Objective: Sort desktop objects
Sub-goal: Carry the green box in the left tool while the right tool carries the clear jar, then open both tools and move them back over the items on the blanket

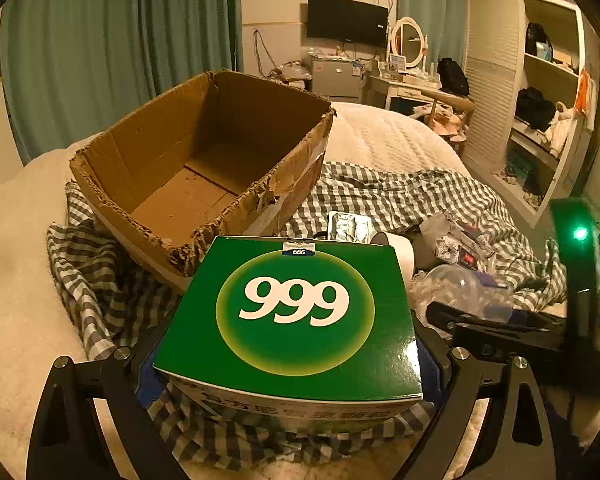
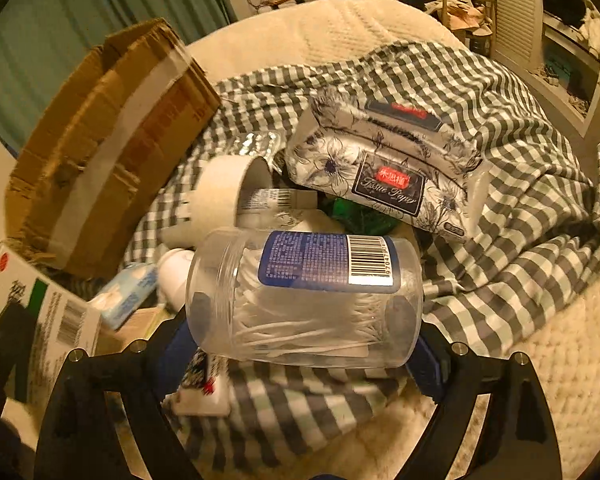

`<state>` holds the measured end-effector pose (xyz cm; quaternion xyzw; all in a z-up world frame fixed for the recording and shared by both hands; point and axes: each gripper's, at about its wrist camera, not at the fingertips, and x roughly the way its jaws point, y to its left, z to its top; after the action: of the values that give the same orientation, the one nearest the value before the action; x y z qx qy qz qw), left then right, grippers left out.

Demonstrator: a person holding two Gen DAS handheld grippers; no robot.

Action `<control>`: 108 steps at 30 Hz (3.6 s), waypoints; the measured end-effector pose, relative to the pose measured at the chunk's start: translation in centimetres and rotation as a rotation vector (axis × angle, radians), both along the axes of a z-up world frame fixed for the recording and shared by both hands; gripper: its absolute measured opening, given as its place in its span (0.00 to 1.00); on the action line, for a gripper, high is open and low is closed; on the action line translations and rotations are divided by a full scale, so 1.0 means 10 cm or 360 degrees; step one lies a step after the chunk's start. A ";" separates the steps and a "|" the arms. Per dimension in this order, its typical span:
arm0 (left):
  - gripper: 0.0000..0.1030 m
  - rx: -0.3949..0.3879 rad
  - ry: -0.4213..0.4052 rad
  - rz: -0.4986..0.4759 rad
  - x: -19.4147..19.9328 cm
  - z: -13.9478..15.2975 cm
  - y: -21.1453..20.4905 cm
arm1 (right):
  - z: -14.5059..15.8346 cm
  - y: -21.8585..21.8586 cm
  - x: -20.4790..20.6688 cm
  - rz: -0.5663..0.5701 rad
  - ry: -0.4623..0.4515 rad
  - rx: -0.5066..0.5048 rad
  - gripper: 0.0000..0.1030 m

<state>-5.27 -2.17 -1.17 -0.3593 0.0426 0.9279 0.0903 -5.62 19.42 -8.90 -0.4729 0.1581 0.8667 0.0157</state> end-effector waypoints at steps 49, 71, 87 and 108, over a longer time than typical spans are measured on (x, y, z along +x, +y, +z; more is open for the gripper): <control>0.94 0.0194 -0.0096 0.0502 -1.75 0.96 -1.34 | 1.82 -1.62 -1.28 0.0603 0.0349 0.0068 0.86; 1.00 0.0272 -0.0098 0.0302 -1.35 1.43 -1.17 | 1.89 -1.30 -1.07 0.0611 0.0523 0.0505 1.00; 1.00 0.0244 -0.0110 0.0191 -0.18 1.11 -0.11 | 2.36 -0.18 0.26 0.0364 0.0527 0.0569 1.00; 1.00 -0.0029 -0.0168 0.0132 -0.59 -0.79 0.86 | 0.98 0.73 0.75 0.0173 0.0354 0.0429 1.00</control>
<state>-11.18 6.48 -9.04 -0.4099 0.0314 0.9102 0.0507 1.84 26.71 0.89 -0.3756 0.0154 0.9266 0.0145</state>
